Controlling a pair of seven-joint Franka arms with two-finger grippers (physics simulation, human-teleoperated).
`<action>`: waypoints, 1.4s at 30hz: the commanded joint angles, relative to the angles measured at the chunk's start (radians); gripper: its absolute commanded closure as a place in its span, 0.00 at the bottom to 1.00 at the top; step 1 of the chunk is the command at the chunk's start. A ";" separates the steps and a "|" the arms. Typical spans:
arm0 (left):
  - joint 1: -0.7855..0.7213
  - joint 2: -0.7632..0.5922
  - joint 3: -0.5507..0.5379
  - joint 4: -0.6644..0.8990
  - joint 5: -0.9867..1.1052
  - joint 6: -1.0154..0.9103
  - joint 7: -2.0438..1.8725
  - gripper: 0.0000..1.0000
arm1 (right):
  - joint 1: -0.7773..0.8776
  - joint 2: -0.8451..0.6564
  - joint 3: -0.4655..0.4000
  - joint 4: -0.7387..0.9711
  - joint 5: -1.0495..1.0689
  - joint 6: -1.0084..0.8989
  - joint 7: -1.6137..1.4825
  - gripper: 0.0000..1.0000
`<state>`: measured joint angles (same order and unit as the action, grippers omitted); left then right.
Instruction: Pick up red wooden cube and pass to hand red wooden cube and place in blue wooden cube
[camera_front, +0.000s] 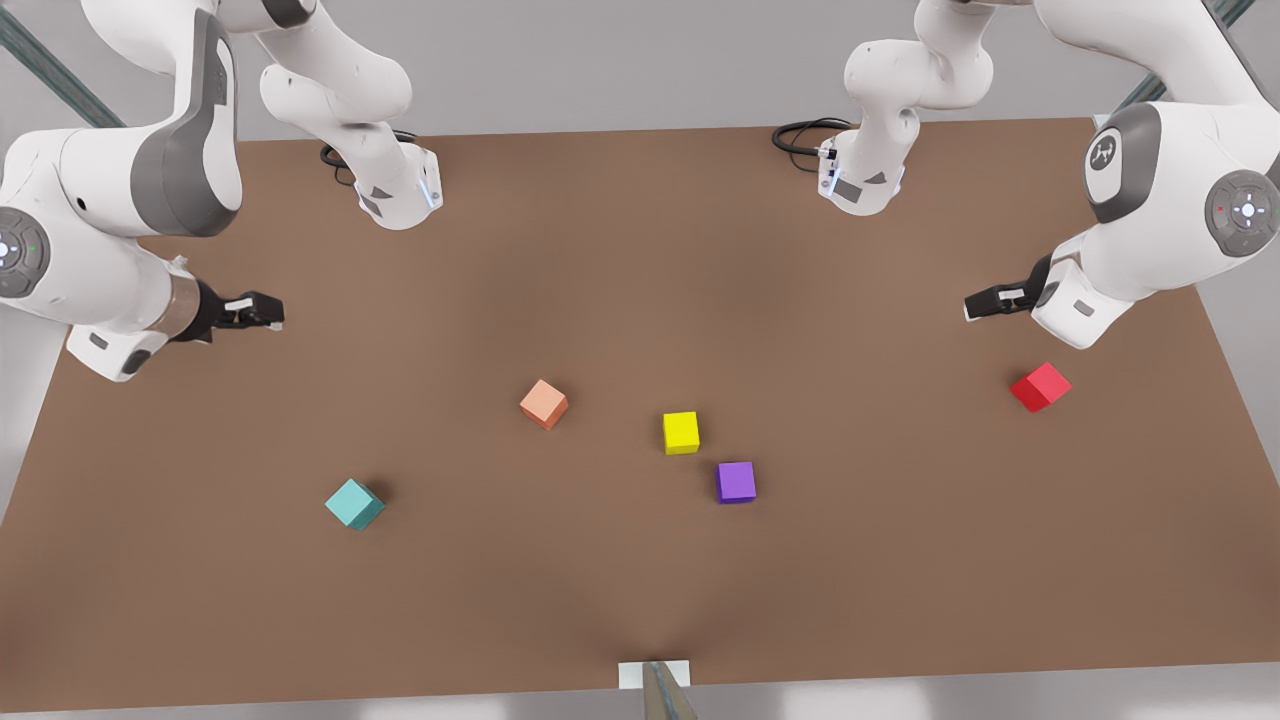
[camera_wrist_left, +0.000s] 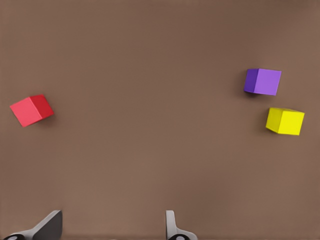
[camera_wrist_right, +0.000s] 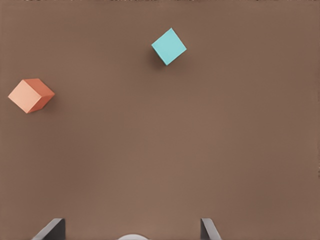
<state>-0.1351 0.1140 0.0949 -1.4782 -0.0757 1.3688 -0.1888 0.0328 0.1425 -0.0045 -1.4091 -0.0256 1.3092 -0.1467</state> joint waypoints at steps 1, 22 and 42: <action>0.000 -0.001 0.000 0.001 0.001 0.000 -0.041 0.00 | -0.001 -0.001 0.000 -0.002 0.001 0.045 -0.016 0.00; 0.287 0.348 0.261 -0.389 -0.127 0.763 0.129 0.00 | -0.005 0.019 -0.002 -0.047 0.052 0.044 -0.013 0.00; 0.288 0.409 0.259 -0.490 -0.176 0.906 0.181 0.00 | -0.002 0.023 -0.002 -0.070 0.050 0.053 -0.014 0.00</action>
<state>0.1533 0.5197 0.3548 -1.9685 -0.2467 2.2483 -0.0658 0.0299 0.1671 -0.0061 -1.4782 0.0242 1.3595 -0.1593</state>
